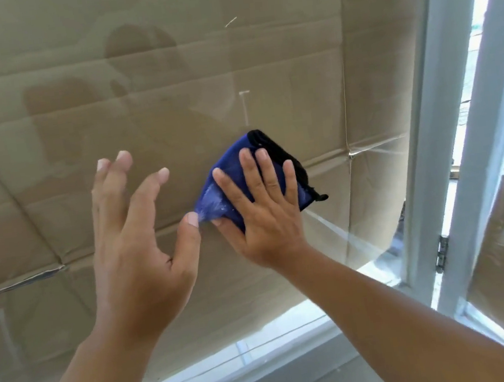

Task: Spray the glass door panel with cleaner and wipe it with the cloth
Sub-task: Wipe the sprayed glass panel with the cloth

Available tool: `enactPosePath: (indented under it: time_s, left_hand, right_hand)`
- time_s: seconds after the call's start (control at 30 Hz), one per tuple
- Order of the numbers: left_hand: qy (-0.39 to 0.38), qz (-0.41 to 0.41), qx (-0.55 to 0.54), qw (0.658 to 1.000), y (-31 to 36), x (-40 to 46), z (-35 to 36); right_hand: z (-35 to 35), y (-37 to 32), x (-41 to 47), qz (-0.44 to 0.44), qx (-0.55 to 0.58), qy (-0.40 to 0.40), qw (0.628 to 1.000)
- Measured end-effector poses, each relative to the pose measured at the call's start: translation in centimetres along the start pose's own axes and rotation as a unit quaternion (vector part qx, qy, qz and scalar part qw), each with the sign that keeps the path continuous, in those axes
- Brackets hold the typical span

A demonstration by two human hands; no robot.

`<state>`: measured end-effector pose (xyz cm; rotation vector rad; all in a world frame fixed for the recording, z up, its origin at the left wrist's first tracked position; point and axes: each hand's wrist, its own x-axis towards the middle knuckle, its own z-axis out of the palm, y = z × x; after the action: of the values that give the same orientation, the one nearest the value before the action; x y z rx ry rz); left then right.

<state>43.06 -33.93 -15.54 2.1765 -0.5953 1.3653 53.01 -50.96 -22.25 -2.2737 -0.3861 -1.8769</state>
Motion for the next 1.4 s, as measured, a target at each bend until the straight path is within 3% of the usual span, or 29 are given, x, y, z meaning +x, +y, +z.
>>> enactPosePath:
  time_s: [0.23,0.43,0.5,0.57,0.77,0.87,0.93,1.03,1.13,1.23,1.4]
  left_hand:
    - [0.003,0.003,0.000,1.000,-0.2,-0.2,0.5]
    - [0.011,-0.014,-0.006,1.000,-0.7,-0.4,0.0]
    - [0.015,-0.023,-0.009,1.000,-1.0,-0.5,-0.3]
    - [0.020,-0.030,-0.006,0.999,-1.3,-0.5,-0.6]
    - [0.025,-0.036,-0.010,0.999,-1.7,-1.4,-1.1]
    - [0.049,-0.031,-0.005,0.998,-1.9,-2.0,-1.4]
    - [0.059,-0.030,-0.005,0.998,-2.1,-2.4,-1.8]
    - [0.027,-0.088,-0.053,0.994,-1.9,-2.9,-2.4]
    - [-0.062,-0.227,-0.161,0.959,-0.2,-3.2,-2.6]
    - [-0.167,-0.300,-0.236,0.909,1.5,-3.5,-2.0]
    - [-0.169,-0.350,-0.337,0.857,3.4,-2.6,-1.5]
  right_hand:
    - [-1.6,11.5,-0.8,0.271,-0.001,0.016,0.962]
    - [-2.7,13.8,-0.8,0.518,0.102,0.066,0.847]
    - [-2.6,12.5,-0.6,0.518,0.109,0.071,0.846]
    - [-2.0,9.9,-0.4,0.481,0.104,0.064,0.868]
    - [0.5,-0.2,-2.2,0.235,0.040,-0.003,0.971]
    - [1.1,-4.7,-3.9,0.101,0.041,-0.039,0.993]
    - [1.1,-6.5,-4.4,0.064,0.048,-0.043,0.996]
    - [0.3,-7.0,-3.9,0.091,0.094,0.002,0.991]
    - [-1.4,-6.8,-3.0,0.134,0.159,0.050,0.977]
    - [-2.9,-7.5,-2.4,0.224,0.233,0.017,0.946]
    - [-5.3,-8.6,-1.8,0.321,0.327,-0.109,0.882]
